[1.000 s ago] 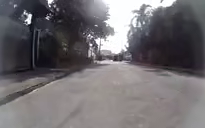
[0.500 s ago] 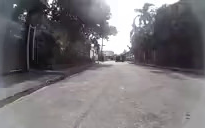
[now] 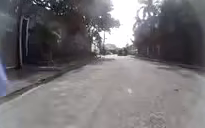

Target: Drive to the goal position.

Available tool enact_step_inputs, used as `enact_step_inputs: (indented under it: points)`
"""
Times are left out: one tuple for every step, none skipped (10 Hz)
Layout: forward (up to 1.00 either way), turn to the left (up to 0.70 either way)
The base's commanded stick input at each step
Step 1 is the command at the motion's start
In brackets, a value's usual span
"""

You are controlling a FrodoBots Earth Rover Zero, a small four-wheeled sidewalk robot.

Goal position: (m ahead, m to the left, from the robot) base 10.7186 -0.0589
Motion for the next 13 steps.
enact_step_inputs:
  points:
    - [1.0,0.16]
    - [1.0,0.07]
    - [1.0,0.01]
    - [1.0,0.03]
    - [1.0,0.05]
    - [1.0,-0.29]
    - [1.0,-0.4]
    - [1.0,-0.39]
    - [1.0,-0.38]
    - [1.0,-0.39]
    - [1.0,-0.4]
    - [1.0,-0.4]
    - [1.0,-0.4]
